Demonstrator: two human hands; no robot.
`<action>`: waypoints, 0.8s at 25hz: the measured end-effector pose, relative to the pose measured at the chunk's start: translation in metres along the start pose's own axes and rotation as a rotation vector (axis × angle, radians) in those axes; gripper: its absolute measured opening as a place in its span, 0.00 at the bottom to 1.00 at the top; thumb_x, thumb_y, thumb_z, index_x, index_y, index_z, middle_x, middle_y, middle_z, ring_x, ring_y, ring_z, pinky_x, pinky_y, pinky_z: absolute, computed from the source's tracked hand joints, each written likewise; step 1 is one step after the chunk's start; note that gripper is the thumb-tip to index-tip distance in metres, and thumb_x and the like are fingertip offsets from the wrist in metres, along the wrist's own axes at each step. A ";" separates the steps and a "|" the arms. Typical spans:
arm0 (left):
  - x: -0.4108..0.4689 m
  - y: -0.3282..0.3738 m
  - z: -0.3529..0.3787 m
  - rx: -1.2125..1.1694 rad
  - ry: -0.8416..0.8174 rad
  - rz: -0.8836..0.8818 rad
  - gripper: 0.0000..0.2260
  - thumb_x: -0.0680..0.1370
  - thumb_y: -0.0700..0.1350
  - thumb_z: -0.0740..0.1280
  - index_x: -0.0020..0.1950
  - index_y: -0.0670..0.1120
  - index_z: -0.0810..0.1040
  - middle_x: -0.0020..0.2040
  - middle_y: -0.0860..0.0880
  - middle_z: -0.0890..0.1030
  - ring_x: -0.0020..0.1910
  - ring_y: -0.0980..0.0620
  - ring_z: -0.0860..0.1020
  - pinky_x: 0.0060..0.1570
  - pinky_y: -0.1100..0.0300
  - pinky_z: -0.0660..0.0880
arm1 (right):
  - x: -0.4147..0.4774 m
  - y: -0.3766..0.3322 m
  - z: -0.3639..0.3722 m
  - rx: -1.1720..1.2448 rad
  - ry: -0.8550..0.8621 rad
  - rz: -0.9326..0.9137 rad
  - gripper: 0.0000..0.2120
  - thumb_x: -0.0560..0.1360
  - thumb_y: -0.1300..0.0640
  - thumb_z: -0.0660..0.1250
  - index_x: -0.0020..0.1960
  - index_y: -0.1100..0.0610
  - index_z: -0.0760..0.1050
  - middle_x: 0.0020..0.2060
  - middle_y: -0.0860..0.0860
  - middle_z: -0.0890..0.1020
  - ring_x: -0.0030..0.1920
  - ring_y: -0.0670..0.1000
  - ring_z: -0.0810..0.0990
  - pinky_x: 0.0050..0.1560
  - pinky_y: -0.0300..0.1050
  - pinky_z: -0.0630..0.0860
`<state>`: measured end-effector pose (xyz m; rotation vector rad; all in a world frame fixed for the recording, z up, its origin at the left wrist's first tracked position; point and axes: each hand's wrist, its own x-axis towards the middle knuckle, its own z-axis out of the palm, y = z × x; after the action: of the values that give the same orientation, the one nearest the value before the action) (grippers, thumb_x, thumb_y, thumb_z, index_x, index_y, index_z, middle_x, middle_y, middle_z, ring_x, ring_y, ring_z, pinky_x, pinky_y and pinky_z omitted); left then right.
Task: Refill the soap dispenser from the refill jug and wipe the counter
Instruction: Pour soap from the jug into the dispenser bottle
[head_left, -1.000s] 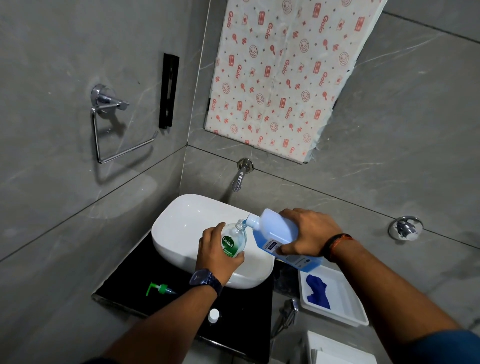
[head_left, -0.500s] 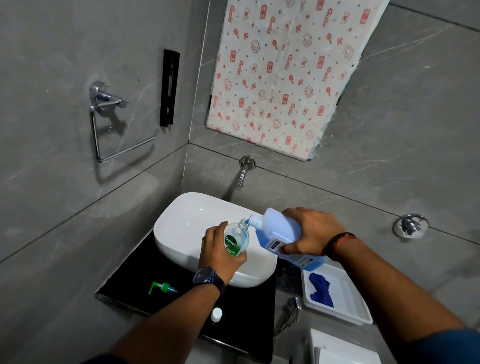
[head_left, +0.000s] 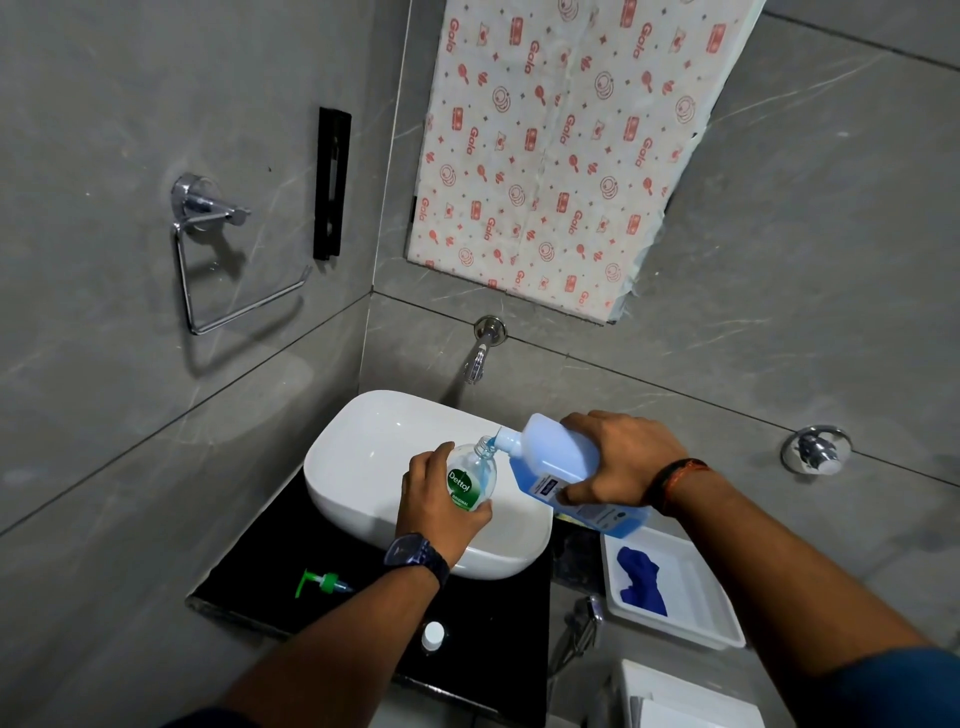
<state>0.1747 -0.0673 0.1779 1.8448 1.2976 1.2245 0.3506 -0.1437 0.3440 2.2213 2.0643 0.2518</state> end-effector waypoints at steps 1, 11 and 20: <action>0.000 0.000 0.000 -0.002 0.000 0.001 0.37 0.57 0.48 0.78 0.64 0.48 0.70 0.58 0.46 0.73 0.54 0.44 0.74 0.53 0.55 0.73 | 0.000 0.000 0.000 -0.001 -0.002 0.000 0.39 0.55 0.29 0.67 0.63 0.42 0.66 0.51 0.46 0.79 0.48 0.52 0.78 0.42 0.45 0.70; 0.001 0.002 -0.003 -0.004 0.012 0.019 0.37 0.57 0.47 0.78 0.64 0.47 0.71 0.57 0.45 0.73 0.53 0.43 0.75 0.54 0.54 0.73 | -0.002 0.000 -0.005 -0.003 -0.005 -0.003 0.39 0.55 0.28 0.65 0.62 0.43 0.67 0.50 0.46 0.79 0.46 0.51 0.78 0.43 0.46 0.73; -0.001 0.003 -0.003 -0.012 0.009 -0.003 0.37 0.57 0.49 0.77 0.64 0.49 0.70 0.57 0.46 0.73 0.54 0.44 0.74 0.54 0.55 0.72 | -0.002 -0.002 -0.008 -0.013 -0.004 -0.002 0.40 0.54 0.27 0.64 0.63 0.42 0.67 0.50 0.46 0.79 0.47 0.52 0.78 0.42 0.45 0.71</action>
<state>0.1730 -0.0696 0.1817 1.8307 1.2950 1.2371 0.3473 -0.1460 0.3513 2.2106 2.0567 0.2603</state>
